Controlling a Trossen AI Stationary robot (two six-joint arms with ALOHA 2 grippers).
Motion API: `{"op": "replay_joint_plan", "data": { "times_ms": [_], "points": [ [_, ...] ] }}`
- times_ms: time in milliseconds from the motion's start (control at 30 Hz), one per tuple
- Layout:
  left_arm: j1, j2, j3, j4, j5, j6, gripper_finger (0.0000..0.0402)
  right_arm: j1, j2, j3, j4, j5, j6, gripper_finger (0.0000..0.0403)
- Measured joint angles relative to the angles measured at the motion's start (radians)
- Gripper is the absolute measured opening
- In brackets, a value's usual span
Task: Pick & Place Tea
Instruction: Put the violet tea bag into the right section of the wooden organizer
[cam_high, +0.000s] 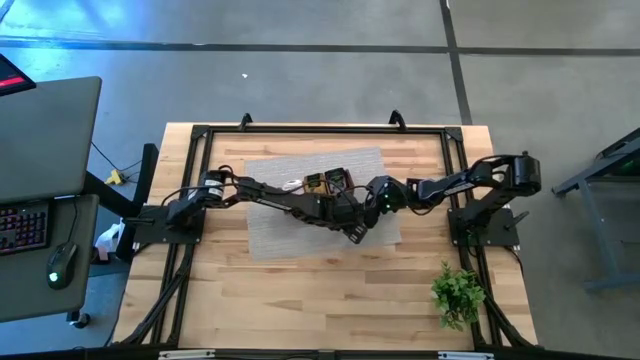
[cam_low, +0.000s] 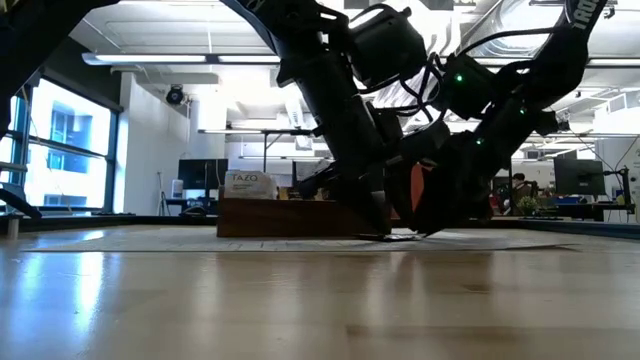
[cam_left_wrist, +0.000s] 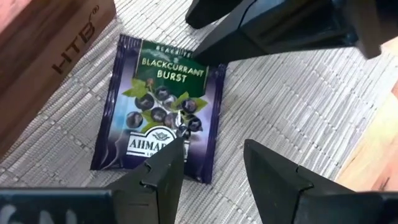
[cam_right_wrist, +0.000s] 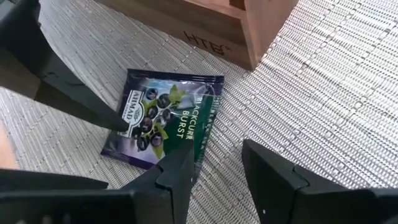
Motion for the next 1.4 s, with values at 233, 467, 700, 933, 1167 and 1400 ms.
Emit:
{"op": "replay_joint_plan", "data": {
  "times_ms": [233,467,700,933,1167,1400],
  "points": [
    [0.0,-0.002,0.0,-0.045,0.008,-0.013,0.0165,0.0,-0.002,0.004,-0.102,0.032,-0.033,0.0134],
    [0.0,-0.003,0.0,-0.032,0.017,-0.023,0.0165,0.0,-0.001,-0.002,-0.022,0.009,-0.022,0.0133],
    [0.0,-0.003,-0.001,0.009,-0.005,-0.015,0.0165,0.0,0.003,-0.002,0.02,-0.06,0.03,0.0133],
    [0.0,-0.002,-0.001,0.03,-0.015,-0.012,0.0165,-0.002,0.002,0.0,0.012,-0.068,0.036,0.0133],
    [0.001,0.0,-0.002,0.073,-0.063,0.034,0.0165,-0.003,0.001,-0.001,0.001,-0.049,0.045,0.0106],
    [0.001,0.0,-0.002,0.035,-0.08,0.029,0.0165,-0.003,0.001,-0.001,0.008,-0.032,0.036,0.001]
  ]
}}
